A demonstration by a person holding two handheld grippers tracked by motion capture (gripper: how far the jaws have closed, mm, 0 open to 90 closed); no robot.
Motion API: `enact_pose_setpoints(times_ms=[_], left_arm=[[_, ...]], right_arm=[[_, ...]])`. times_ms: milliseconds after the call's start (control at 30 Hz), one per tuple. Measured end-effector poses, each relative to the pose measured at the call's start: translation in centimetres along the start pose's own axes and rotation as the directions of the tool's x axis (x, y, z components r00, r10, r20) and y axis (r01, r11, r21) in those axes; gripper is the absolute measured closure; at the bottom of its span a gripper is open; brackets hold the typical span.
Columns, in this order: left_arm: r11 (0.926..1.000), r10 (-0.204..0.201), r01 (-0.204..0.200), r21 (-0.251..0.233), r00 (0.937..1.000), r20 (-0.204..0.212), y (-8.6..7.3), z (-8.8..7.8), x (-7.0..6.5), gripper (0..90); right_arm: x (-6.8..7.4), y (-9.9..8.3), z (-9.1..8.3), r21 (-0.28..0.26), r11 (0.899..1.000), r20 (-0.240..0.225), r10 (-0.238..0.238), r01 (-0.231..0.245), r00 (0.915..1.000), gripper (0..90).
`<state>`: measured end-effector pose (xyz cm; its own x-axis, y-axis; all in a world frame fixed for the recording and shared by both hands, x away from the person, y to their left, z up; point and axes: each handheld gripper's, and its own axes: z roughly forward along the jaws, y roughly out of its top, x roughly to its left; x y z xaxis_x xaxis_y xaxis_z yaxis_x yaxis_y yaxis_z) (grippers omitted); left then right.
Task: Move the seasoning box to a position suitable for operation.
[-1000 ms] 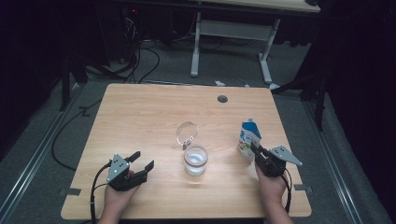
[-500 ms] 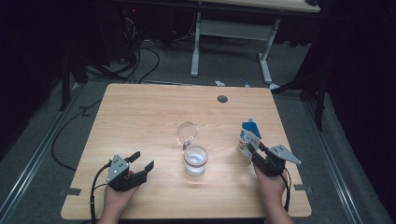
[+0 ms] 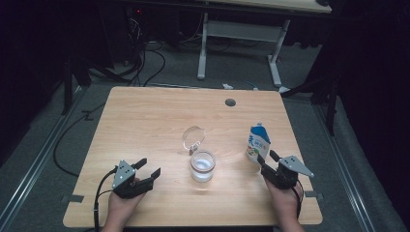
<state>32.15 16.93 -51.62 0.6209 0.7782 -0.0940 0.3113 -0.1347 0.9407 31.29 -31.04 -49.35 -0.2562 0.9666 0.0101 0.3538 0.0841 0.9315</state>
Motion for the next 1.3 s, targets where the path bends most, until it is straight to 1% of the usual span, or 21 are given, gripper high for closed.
enact_pose_setpoints(times_ms=[133,167,200,267,300,367,433,467,633,767,867,1033,1133,1200,1300], left_arm=[[1.0000,-0.001,0.001,0.000,1.0000,-0.001,0.0,0.0,0.0,33.5],[1.0000,-0.001,0.001,0.000,1.0000,-0.001,0.0,0.0,0.0,33.5],[1.0000,0.000,0.000,0.002,1.0000,-0.001,0.0,0.1,-0.1,33.5],[1.0000,0.000,0.000,0.003,1.0000,-0.001,0.0,0.1,-0.1,33.5],[1.0000,-0.001,0.001,0.005,1.0000,-0.001,0.0,0.1,-0.1,33.5],[1.0000,0.001,-0.001,0.008,1.0000,-0.001,0.0,0.1,-0.1,33.6],[0.9999,0.005,-0.005,0.009,1.0000,-0.002,0.0,0.2,-0.1,33.7],[0.9999,0.005,-0.005,0.015,1.0000,0.000,-0.1,0.2,-0.1,33.7],[0.9998,0.004,-0.005,0.020,0.9999,0.016,-0.1,0.3,-0.2,33.6],[0.9996,0.005,-0.006,0.026,0.9998,0.018,-0.1,0.3,-0.2,33.6],[0.9996,0.004,-0.004,0.027,0.9998,0.021,-0.2,0.4,-0.3,33.6],[0.9994,0.002,-0.003,0.035,0.9996,0.027,-0.2,0.5,-0.4,33.7],[0.9994,-0.009,0.008,0.033,0.9996,0.027,-0.1,0.5,-0.4,34.2],[0.9992,-0.015,0.014,0.037,0.9995,0.027,0.0,0.5,-0.4,34.3],[0.9992,-0.008,0.007,0.038,0.9996,0.026,0.3,0.5,-0.6,34.7]], right_arm=[[0.3,-0.5,-1.0,0.002,1.000,0.002,-0.007,0.007,1.0000,47.3],[0.3,-0.5,-1.0,0.002,1.000,0.002,-0.007,0.007,1.0000,47.3],[0.6,-0.9,-1.5,0.003,1.000,0.001,-0.016,0.016,0.9999,48.5],[0.7,-1.0,-1.6,0.003,1.000,-0.004,-0.021,0.021,0.9998,49.4],[1.1,-1.3,-2.0,0.004,1.000,-0.017,-0.024,0.024,0.9996,51.5],[1.4,-1.5,-2.2,-0.001,1.000,-0.028,-0.030,0.030,0.9991,54.1],[1.6,-1.6,-2.3,-0.001,0.999,-0.034,-0.033,0.033,0.9989,54.7],[2.1,-1.7,-2.2,0.006,0.999,-0.051,-0.036,0.036,0.9981,55.3],[3.0,-1.6,-1.8,0.019,0.999,-0.085,-0.046,0.048,0.9953,55.9],[3.8,-1.6,-1.2,0.033,0.998,-0.114,-0.052,0.056,0.9921,56.1],[4.5,-1.5,-0.7,0.035,0.997,-0.138,-0.067,0.072,0.9882,56.6],[5.6,-1.1,-0.1,0.026,0.996,-0.169,-0.078,0.084,0.9825,57.4],[6.0,-0.8,0.3,0.011,0.996,-0.193,-0.085,0.089,0.9774,57.7],[6.2,-0.6,0.6,0.011,0.996,-0.208,-0.080,0.084,0.9748,57.7],[6.5,-0.2,1.0,-0.001,0.997,-0.225,-0.080,0.082,0.9711,58.0]])
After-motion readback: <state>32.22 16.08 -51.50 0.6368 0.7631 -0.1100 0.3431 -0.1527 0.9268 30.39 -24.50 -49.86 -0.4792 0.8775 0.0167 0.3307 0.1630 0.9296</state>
